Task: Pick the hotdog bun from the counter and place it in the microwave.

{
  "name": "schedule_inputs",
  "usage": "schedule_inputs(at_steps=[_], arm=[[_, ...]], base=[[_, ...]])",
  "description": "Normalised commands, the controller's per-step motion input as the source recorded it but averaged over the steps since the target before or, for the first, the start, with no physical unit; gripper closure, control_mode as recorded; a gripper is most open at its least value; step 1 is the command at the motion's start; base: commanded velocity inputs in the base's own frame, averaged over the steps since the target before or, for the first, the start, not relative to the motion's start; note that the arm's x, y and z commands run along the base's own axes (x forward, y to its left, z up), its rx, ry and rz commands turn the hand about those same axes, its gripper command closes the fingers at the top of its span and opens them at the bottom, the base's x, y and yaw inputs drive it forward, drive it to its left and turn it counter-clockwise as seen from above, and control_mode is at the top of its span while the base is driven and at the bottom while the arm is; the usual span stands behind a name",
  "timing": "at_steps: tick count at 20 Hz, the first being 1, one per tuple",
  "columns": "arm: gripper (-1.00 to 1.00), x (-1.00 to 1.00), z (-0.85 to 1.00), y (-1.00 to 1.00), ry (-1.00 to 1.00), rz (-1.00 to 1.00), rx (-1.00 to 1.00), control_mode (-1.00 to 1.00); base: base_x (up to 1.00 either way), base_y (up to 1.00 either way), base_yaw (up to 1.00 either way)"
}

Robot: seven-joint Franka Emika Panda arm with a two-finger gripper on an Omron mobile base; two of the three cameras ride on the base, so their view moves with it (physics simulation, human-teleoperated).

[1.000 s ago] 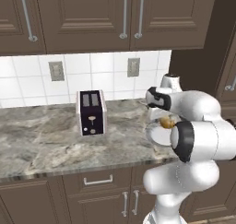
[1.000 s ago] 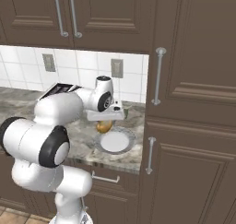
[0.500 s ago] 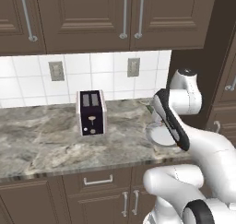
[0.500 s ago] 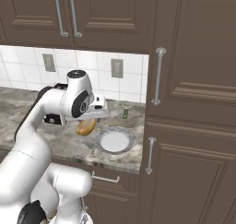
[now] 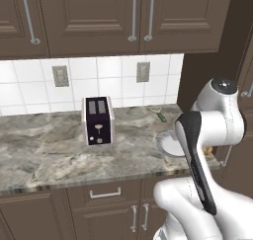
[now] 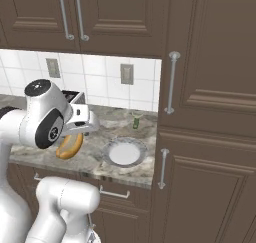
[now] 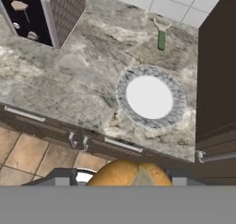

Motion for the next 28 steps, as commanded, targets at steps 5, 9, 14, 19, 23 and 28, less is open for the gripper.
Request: schedule_inputs(at_steps=[5, 9, 14, 19, 23, 28], arm=[[1.00, -0.12, 0.01, 0.00, 0.00, 0.00, 0.00, -1.00], [1.00, -0.03, 0.00, 0.00, 0.00, 0.00, 0.00, 1.00], [1.00, 0.00, 0.00, 0.00, 0.00, 0.00, 0.00, 1.00], [1.00, 0.00, 0.00, 0.00, 0.00, 0.00, 0.00, 1.00], [1.00, 0.00, 0.00, 0.00, 0.00, 0.00, 0.00, 1.00], [1.00, 0.00, 0.00, 0.00, 0.00, 0.00, 0.00, 1.00]], base=[[0.00, 0.00, 0.00], [-0.50, 0.00, 0.00], [-1.00, -0.04, -0.26], [-0.93, -0.49, -0.38], [-0.50, -0.92, -0.45], [-0.24, -1.00, -0.43]])
